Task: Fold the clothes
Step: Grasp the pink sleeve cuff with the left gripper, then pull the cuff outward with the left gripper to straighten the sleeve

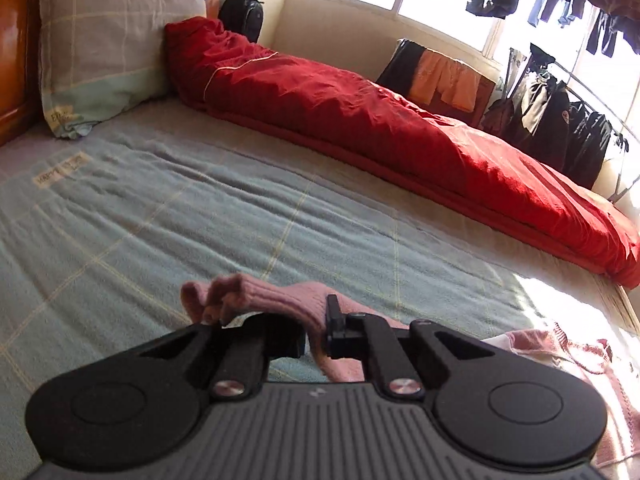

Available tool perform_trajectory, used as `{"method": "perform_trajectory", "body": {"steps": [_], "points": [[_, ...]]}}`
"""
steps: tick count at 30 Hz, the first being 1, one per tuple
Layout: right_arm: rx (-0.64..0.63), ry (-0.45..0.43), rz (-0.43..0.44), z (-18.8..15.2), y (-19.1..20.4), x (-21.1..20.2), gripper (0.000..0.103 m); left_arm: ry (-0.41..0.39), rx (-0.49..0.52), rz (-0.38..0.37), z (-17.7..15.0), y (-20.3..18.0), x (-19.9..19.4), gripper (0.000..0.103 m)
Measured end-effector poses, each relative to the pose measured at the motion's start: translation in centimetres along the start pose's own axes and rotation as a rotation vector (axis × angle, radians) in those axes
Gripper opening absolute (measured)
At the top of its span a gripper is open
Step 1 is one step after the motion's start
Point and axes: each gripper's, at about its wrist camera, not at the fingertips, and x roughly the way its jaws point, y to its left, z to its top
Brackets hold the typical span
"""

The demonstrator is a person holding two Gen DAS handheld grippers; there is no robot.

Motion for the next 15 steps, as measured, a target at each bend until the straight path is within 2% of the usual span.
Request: {"method": "perform_trajectory", "body": {"steps": [2, 6, 9, 12, 15], "points": [[-0.001, 0.007, -0.006, 0.0, 0.0, 0.3, 0.103, 0.024, 0.027, 0.019, -0.6, 0.0, 0.7, 0.007], [-0.015, 0.014, -0.016, 0.0, 0.3, 0.6, 0.103, 0.151, -0.071, 0.053, -3.4, 2.3, 2.3, 0.008], [-0.028, 0.019, -0.025, 0.0, 0.7, 0.9, 0.103, 0.209, -0.137, 0.063, -5.3, 4.2, 2.9, 0.016], [-0.035, 0.025, -0.029, 0.0, 0.9, 1.2, 0.103, 0.216, -0.155, 0.053, -6.0, 5.1, 2.6, 0.019], [-0.036, 0.03, -0.028, 0.1, 1.2, 1.4, 0.103, 0.222, -0.216, 0.05, -5.7, 6.5, 2.2, 0.024]]}}
